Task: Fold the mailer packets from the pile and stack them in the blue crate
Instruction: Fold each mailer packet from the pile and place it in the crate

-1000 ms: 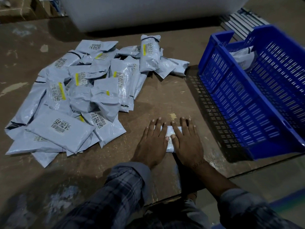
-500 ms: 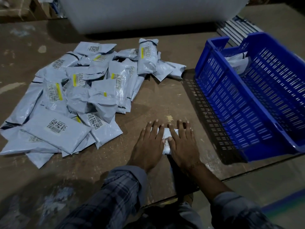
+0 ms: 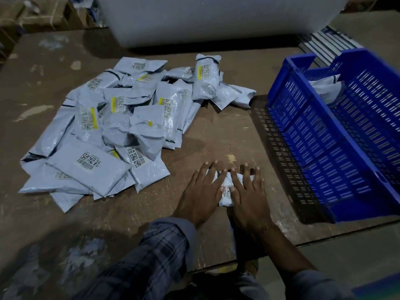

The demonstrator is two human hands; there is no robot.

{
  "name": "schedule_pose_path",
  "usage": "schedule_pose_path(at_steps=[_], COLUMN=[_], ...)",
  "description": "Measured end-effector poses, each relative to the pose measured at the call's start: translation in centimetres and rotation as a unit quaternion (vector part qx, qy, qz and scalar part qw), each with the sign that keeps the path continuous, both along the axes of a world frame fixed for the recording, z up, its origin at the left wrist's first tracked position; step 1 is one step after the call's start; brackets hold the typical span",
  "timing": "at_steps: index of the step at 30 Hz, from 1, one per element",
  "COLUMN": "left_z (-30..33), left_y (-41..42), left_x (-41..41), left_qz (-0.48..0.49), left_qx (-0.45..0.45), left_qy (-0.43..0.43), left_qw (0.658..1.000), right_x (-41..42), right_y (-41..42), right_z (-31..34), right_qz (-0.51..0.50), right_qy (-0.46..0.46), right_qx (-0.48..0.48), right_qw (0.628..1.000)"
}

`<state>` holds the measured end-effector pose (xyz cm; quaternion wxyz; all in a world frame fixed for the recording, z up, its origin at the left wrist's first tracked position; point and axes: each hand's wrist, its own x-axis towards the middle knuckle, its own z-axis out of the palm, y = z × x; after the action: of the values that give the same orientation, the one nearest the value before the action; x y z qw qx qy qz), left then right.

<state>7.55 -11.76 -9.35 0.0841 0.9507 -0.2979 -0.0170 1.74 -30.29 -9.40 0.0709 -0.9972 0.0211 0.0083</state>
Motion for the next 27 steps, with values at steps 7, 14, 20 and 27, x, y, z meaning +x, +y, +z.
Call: schedule_pose_path(at_steps=[7,14,20,27], left_z=[0.0,0.6,0.8,0.6], left_y=[0.5,0.3,0.7,0.7], left_x=[-1.2,-0.2,-0.6,-1.0], left_qz=[-0.016,-0.009,-0.037,-0.049], left_qx=[0.003,0.008,0.023,0.006], left_qy=[0.008,0.013,-0.01,-0.016], left_qw=[1.0,1.0,0.999,0.999], right_x=[1.0,-0.3,1.8,2.3], right_y=[0.0,0.5,0.1,0.0], right_z=[0.4,1.6,0.9,0.7], right_qz=[-0.022,-0.051,-0.097,-0.083], right_qy=[0.0,-0.009,-0.012,-0.009], right_qx=[0.036,0.044,-0.005,-0.013], right_qw=[0.999,0.998,0.995,0.996])
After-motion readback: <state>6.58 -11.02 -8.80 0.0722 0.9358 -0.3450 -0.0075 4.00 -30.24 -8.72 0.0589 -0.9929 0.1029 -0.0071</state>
